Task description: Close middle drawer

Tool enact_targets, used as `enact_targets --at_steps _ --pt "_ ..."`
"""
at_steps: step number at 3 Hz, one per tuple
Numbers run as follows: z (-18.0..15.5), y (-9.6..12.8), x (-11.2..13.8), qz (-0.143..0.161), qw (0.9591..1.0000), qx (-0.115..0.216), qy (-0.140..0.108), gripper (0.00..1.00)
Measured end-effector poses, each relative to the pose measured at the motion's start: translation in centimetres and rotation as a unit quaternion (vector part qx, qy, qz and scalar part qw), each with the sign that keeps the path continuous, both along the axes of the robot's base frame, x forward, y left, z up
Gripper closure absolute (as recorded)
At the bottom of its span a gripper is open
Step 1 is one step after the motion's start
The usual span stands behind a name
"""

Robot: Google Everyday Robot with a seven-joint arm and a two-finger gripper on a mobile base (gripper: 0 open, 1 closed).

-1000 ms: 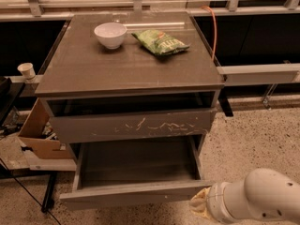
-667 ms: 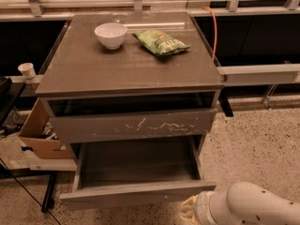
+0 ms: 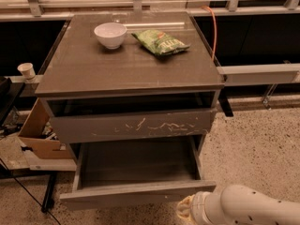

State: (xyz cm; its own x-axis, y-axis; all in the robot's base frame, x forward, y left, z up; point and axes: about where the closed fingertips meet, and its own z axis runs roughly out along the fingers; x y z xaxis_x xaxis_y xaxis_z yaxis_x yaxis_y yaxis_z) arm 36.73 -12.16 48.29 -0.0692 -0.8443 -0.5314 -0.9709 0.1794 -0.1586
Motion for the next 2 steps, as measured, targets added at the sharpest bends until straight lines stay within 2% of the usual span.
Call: enact_targets --at_steps 2 --pt "-3.4 2.9 3.5 0.023 0.9980 0.019 -0.056 1.00"
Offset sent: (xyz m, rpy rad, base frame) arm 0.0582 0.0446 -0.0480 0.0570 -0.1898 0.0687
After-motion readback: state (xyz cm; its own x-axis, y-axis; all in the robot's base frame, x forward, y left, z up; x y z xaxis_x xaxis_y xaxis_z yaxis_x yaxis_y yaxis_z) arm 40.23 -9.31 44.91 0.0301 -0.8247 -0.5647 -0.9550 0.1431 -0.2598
